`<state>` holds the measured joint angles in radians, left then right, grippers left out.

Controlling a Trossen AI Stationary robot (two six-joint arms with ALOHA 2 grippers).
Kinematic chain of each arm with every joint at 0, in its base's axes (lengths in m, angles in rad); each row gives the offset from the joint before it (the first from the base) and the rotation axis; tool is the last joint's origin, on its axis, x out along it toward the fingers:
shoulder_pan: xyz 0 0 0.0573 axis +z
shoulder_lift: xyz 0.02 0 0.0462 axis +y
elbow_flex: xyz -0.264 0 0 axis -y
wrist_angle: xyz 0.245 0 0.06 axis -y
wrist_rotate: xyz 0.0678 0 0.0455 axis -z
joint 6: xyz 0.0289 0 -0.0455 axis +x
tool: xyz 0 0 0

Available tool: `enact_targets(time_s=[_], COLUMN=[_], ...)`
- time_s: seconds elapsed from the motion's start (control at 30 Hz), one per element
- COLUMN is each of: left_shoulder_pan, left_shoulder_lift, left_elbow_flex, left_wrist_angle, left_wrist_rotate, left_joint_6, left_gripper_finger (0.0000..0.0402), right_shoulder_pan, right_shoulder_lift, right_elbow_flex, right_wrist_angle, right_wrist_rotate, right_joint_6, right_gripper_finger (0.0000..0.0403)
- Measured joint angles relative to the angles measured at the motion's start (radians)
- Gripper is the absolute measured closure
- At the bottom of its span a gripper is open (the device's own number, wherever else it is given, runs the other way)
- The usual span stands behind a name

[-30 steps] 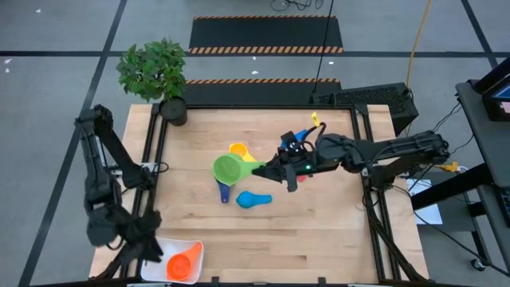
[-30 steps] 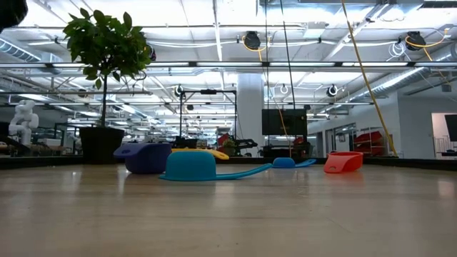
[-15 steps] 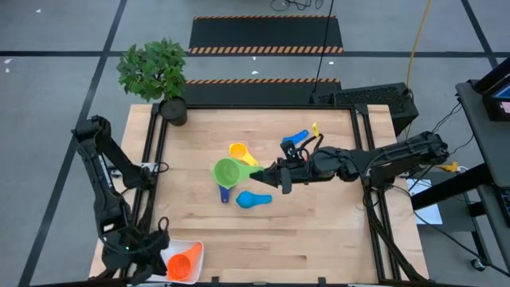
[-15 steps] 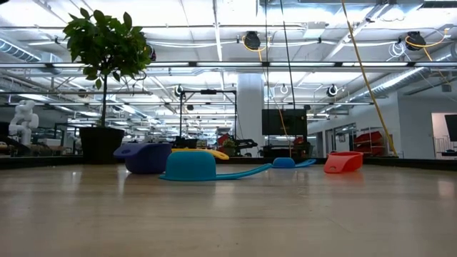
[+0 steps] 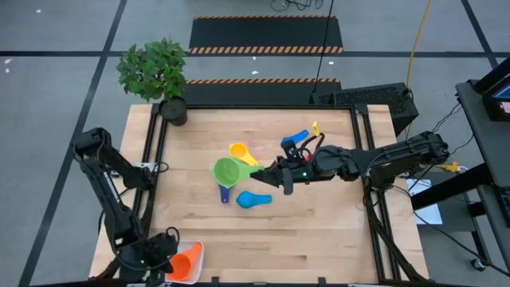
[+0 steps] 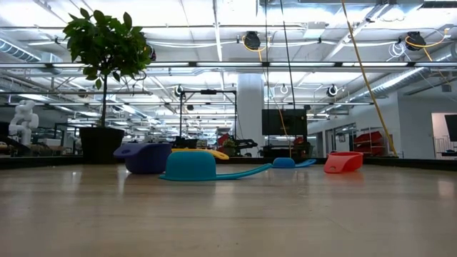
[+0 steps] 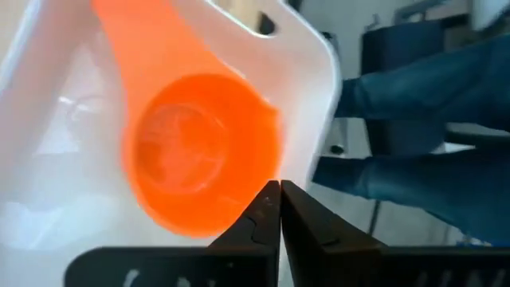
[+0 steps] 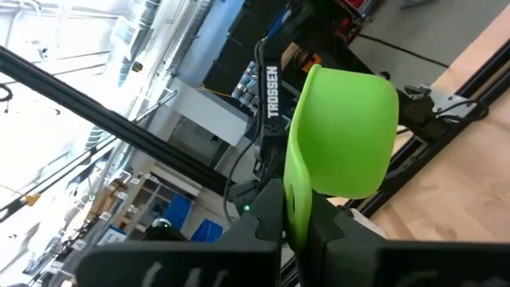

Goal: Nest measuring cups in basket
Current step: Stack the green measuring cup on top of the orange measuring cup in the white bin

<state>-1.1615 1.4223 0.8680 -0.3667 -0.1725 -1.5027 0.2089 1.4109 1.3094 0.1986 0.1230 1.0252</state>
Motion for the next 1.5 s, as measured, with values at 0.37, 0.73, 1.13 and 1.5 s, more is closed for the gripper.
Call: enact_targets(time_s=[0.37, 0.73, 1.13, 1.5], left_shoulder_pan=[0.058, 0.071, 0.117, 0.134], left_shoulder_lift=[0.031, 0.029, -0.083, -0.376], left_elbow_flex=[0.0, 0.0, 0.0, 0.0], left_wrist_angle=[-0.148, -0.308, -0.391, -0.361], left_wrist_rotate=[0.041, 0.131, 0.138, 0.052], left_joint_6=[-0.017, -0.017, -0.014, -0.098], left_gripper_finger=[0.0389, 0.0394, 0.039, 0.0398], right_shoulder_pan=[0.0, 0.001, 0.003, 0.073], right_shoulder_lift=[0.0, 0.0, 0.0, 0.012], right_elbow_flex=[0.0, 0.0, 0.0, 0.0], right_wrist_angle=[0.014, 0.014, 0.015, 0.017], right_wrist_rotate=[-0.089, -0.129, -0.126, 0.034], right_joint_6=[-0.013, -0.043, -0.012, 0.101], right_gripper_finger=[0.0403, 0.0403, 0.0403, 0.0403])
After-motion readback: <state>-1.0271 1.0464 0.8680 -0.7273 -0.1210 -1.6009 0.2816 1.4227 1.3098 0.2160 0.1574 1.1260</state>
